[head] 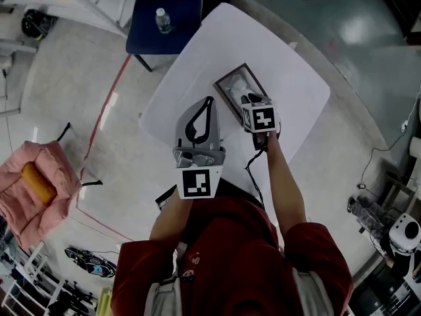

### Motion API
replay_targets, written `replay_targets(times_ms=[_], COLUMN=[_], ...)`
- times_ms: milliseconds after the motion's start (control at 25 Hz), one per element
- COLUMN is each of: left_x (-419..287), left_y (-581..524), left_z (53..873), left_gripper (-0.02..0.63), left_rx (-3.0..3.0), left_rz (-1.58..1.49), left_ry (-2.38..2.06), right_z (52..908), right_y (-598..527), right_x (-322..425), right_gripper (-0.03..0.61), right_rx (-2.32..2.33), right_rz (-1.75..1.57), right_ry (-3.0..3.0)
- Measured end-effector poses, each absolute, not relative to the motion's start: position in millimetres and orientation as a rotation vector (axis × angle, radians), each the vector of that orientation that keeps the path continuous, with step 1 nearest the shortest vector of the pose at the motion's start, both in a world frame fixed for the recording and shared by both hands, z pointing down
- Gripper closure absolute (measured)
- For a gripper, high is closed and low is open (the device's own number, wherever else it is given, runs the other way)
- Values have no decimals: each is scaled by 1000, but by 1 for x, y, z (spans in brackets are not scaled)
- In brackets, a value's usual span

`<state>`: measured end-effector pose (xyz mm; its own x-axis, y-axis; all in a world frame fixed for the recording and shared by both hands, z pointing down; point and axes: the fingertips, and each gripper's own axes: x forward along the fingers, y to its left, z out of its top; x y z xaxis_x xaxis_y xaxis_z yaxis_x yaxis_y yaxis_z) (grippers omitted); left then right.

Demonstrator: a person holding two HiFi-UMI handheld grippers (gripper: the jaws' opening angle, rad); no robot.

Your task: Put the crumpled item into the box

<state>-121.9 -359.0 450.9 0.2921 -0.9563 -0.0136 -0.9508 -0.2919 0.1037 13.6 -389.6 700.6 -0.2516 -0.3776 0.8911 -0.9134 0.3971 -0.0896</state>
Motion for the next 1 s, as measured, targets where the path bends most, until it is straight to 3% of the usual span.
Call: replay_targets(times_ms=[1000], left_x=[-73], left_y=[-281], left_z=[394], left_gripper=[611], left_rx=[2490], left_rz=[-228], left_ry=[-1871], right_z=[597], right_y=[-317], right_x=[41], right_gripper=[508], right_rx=[1260], right_rz=[668], right_ry=[-2068])
